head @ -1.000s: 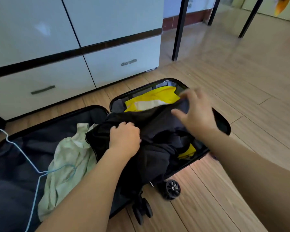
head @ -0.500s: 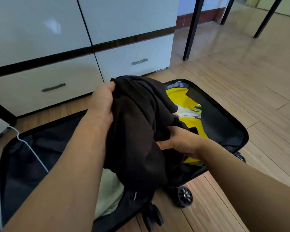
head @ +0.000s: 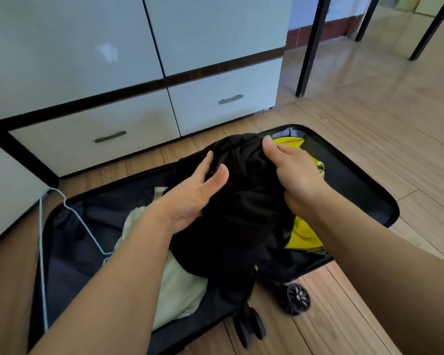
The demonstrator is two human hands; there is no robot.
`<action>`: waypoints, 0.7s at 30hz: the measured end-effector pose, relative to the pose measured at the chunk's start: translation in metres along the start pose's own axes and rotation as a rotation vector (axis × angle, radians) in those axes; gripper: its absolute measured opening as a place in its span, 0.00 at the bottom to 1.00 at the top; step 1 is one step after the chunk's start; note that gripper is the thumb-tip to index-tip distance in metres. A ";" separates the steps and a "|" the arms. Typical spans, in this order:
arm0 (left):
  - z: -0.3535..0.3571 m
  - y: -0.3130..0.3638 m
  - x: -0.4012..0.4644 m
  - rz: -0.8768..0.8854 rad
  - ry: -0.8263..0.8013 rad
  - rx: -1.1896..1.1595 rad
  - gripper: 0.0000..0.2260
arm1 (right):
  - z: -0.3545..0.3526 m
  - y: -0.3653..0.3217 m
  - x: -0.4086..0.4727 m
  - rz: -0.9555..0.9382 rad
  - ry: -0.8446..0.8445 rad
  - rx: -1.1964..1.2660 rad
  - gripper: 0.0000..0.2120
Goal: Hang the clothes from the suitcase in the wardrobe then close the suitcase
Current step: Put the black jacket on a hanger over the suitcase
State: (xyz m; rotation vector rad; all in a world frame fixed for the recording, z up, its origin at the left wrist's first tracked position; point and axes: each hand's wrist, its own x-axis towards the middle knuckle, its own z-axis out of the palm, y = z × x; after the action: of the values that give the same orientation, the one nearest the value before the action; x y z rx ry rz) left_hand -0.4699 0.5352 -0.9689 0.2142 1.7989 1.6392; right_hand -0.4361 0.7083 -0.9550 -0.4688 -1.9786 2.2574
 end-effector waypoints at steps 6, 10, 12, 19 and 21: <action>-0.027 0.004 -0.005 0.196 0.549 0.305 0.07 | -0.022 -0.008 0.010 -0.202 0.137 -0.385 0.25; -0.042 0.040 -0.021 0.231 0.659 -0.188 0.06 | -0.061 -0.012 0.012 -0.290 0.425 -0.769 0.25; -0.040 0.052 -0.022 0.202 0.664 -0.350 0.04 | -0.068 -0.009 0.011 -0.268 0.486 -0.850 0.24; 0.003 0.065 -0.015 -0.120 0.503 -0.771 0.10 | -0.011 -0.015 -0.022 -0.320 0.000 -0.595 0.15; 0.011 0.068 -0.015 -0.109 0.460 -0.806 0.12 | 0.006 -0.011 -0.031 -0.305 -0.267 -0.765 0.18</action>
State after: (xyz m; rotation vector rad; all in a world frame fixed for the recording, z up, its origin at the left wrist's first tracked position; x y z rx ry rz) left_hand -0.4737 0.5493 -0.8998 -0.6527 1.2542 2.3047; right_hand -0.4102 0.6961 -0.9390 0.1027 -2.7838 1.3844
